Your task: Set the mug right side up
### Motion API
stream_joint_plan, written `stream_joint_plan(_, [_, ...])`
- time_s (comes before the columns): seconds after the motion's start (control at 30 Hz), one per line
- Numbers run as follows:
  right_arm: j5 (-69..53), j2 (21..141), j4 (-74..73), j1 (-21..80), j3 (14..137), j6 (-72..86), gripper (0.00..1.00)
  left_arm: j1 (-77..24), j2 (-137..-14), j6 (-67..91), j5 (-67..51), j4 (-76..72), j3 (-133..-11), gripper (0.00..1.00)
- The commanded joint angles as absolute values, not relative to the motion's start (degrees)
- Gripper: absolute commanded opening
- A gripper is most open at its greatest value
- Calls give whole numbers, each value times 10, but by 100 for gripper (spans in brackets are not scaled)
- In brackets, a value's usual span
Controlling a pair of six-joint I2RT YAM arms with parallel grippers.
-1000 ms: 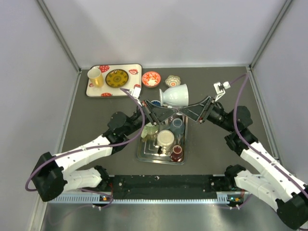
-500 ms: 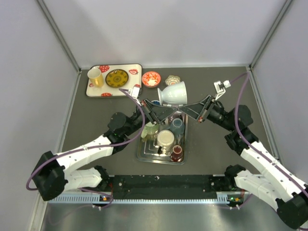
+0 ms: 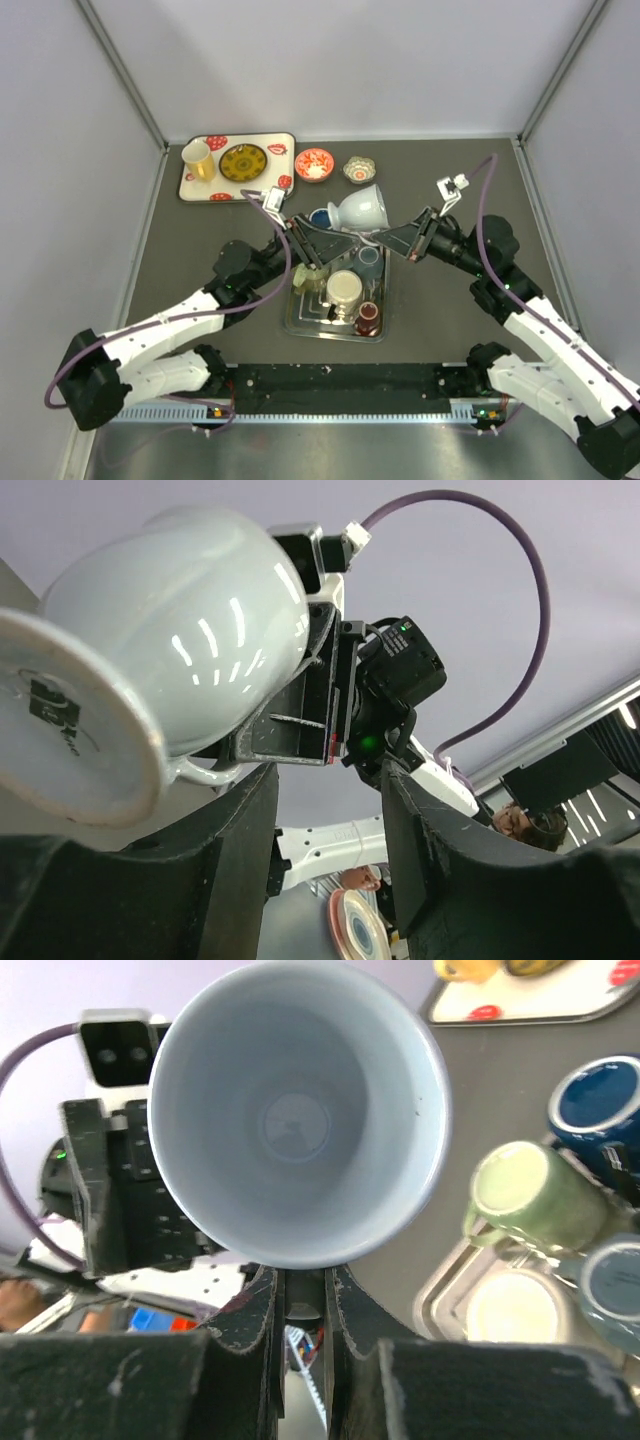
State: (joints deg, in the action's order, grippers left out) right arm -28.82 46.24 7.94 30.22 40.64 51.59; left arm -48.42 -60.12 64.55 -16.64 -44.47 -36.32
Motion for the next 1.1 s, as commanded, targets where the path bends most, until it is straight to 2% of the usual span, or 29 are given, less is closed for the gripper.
stream_joint_plan(0.0, [-212, 425, 21, 307, 490, 461, 0, -458, -549, 629, -168, -418, -351, 51])
stream_joint_plan(0.2, [51, 509, -225, 294, 653, 328, 0, -440, -416, 564, -78, -255, -319, 54])
stream_joint_plan(0.23, [119, 525, -237, 291, 667, 308, 0, -441, -400, 555, -46, -234, -318, 54])
stream_joint_plan(0.37, [237, 626, -287, 245, 737, 272, 0, -441, -338, 528, 29, -127, -321, 53])
stream_joint_plan(0.6, [237, 767, -297, 73, 792, 275, 0, -440, -326, 494, 96, 78, -361, 48])
stream_joint_plan(0.83, [224, 891, -314, 3, 833, 259, 0, -439, -308, 494, 110, 84, -318, 50])
stream_joint_plan(1.07, [222, 989, -327, -15, 866, 256, 0, -440, -332, 494, 105, 107, -316, 50])
